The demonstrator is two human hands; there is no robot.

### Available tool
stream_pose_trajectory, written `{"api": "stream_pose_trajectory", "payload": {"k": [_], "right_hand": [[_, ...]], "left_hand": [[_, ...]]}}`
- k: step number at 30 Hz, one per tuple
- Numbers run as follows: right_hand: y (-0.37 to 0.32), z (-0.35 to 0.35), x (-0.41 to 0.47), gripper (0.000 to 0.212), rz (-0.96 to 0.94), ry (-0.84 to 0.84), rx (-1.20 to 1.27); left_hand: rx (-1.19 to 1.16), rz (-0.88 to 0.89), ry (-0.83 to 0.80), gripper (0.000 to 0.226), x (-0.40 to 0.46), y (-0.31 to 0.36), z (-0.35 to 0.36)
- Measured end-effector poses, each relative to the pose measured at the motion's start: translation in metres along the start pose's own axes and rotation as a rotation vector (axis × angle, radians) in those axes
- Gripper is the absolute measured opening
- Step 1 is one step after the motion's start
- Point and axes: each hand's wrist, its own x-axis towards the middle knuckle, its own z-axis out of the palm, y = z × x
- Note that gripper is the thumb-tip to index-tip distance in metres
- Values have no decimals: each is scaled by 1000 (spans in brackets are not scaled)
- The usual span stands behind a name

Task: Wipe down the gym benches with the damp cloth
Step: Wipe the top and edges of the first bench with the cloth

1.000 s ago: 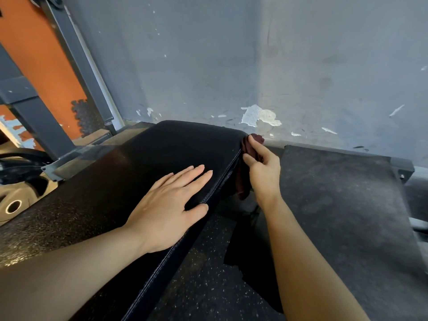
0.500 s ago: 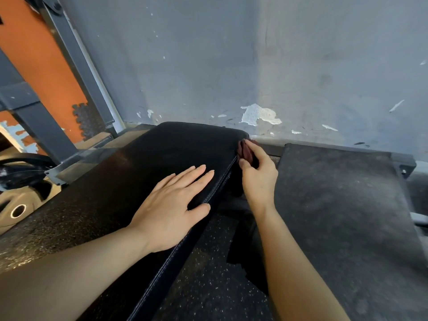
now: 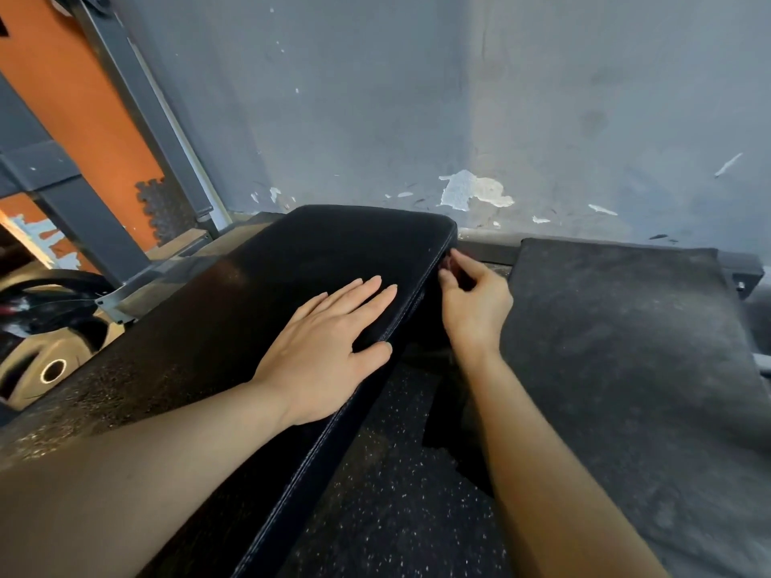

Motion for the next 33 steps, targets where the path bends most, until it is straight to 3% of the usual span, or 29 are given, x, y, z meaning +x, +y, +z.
{"api": "stream_pose_trajectory", "payload": {"k": [3,9,15,18,22,28,33], "right_hand": [[-7,2,2,34,23,7,57],[1,-7,-75,39,-44,-101,201],[-10,-6,-22,43,-24,11,112],[-7,-7,-48,28,-52,23,155],[7,-10,-94,35,-129,-17,246],[18,-7,-24,37,-53,77,55],[-11,-14,21,35,-125,174,147]], "left_hand": [[0,-2,5,61,1,-1,1],[6,-1,4,62,1,-1,0],[-10,-7,9,61,1,-1,1],[-17,1,13,62,1,-2,1],[-15,4,15,62,1,-1,1],[-16,3,4,61,1,-1,0],[-28,8,3,60,1,-2,0]]}}
